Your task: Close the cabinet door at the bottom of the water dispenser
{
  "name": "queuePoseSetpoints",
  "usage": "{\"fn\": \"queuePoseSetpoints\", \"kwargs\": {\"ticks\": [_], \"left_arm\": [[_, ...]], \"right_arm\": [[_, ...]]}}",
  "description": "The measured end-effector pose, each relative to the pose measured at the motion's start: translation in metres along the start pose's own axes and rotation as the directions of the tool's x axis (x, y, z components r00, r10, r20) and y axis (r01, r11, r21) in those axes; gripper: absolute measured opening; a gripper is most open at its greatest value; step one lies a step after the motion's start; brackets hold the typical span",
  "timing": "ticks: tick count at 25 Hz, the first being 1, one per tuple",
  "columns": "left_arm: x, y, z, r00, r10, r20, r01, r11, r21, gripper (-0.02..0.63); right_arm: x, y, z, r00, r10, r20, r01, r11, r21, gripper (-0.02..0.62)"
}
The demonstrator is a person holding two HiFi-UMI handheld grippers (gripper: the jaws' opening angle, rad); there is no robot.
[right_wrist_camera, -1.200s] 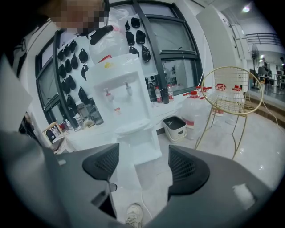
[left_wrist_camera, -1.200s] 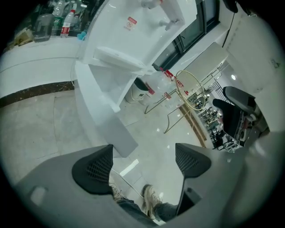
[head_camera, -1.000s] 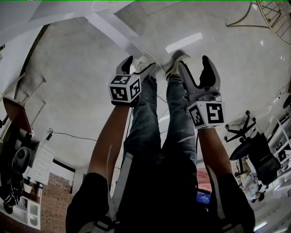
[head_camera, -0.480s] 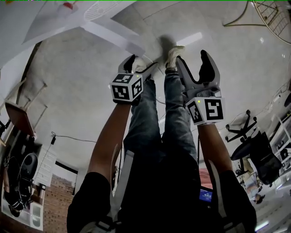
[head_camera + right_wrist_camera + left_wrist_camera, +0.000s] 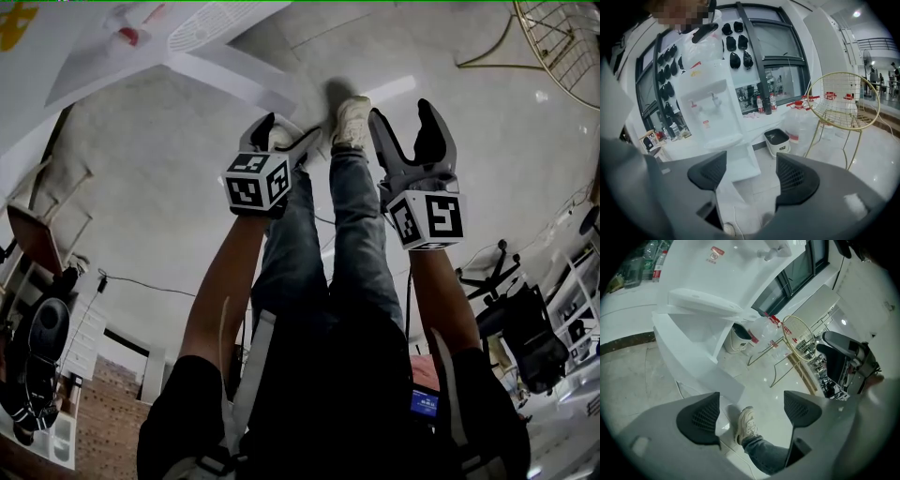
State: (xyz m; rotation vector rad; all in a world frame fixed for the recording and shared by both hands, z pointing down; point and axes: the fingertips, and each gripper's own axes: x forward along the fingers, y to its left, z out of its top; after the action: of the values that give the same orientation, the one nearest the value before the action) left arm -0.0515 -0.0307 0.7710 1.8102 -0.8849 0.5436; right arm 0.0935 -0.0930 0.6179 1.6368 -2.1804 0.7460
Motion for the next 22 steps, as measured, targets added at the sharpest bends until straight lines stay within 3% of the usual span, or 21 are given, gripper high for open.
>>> {"fn": "queuePoseSetpoints", "kwargs": {"ticks": [9,22], "left_arm": [[0.025,-0.012,0.024,0.999,0.025,0.046,-0.026,1.000,0.008,0.434],[0.051,-0.019,0.060,0.997,0.032,0.074,-0.033,0.999,0.018,0.430]], "right_arm": [[0.009,-0.020,-0.003,0.999,0.040,-0.037,-0.042,0.998,-0.042,0.310],[0.036,-0.043,0.000,0.995,0.074,-0.066,-0.075,0.997,-0.004,0.310]]}}
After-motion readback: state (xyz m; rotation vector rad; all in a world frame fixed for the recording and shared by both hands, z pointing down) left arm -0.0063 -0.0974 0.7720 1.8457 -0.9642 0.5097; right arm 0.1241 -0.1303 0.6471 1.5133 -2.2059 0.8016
